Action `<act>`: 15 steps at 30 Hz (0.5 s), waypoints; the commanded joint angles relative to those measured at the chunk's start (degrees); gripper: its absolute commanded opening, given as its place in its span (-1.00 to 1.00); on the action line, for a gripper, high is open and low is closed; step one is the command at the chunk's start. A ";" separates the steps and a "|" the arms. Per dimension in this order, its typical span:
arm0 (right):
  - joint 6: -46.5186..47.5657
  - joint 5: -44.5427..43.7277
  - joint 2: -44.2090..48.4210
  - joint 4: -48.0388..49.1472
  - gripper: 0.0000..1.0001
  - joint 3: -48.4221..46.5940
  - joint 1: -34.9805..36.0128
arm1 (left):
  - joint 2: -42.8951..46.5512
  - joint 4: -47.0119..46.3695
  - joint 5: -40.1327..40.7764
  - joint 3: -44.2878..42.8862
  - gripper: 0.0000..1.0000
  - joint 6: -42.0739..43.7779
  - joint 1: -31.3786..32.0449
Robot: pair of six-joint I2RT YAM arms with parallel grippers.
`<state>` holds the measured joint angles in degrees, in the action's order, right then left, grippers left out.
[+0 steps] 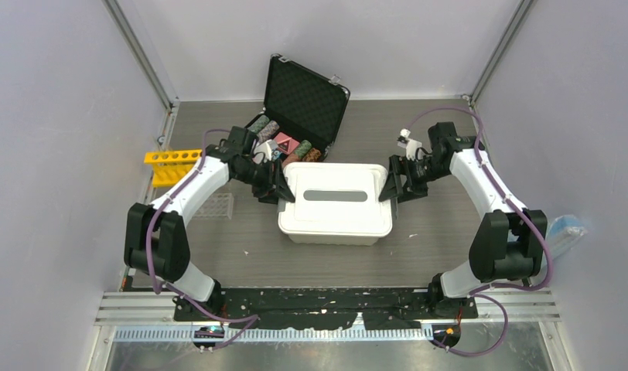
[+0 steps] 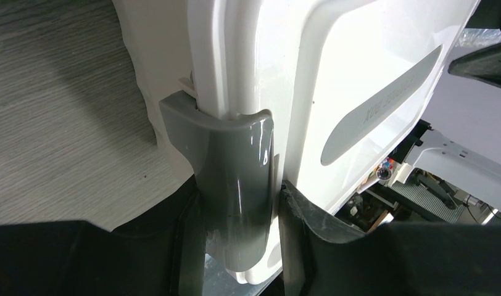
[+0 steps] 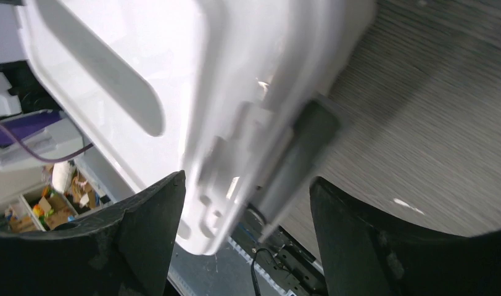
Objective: Organize the chemistry lab equipment
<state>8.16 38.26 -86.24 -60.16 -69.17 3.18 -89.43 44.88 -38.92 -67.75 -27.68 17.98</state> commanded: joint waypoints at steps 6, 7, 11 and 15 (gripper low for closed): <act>3.88 12.53 -2.05 0.09 0.54 -1.13 -3.04 | -2.14 -1.28 4.72 -1.11 -0.79 2.56 1.98; 3.88 12.41 -1.93 -0.10 0.56 -1.05 -3.87 | -2.25 -1.40 4.68 -1.13 -0.79 2.50 1.93; 0.01 12.16 -1.17 3.12 0.64 0.98 -3.37 | -3.12 -1.70 4.01 -1.66 -0.79 2.20 1.97; -3.21 12.68 -1.87 5.57 0.66 2.90 0.29 | -3.98 -1.51 3.79 -2.08 -0.80 2.01 1.97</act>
<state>8.43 47.62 -88.64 -57.47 -67.59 -0.03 -91.13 44.91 -39.53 -69.06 -27.97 18.74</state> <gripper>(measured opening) 0.831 0.393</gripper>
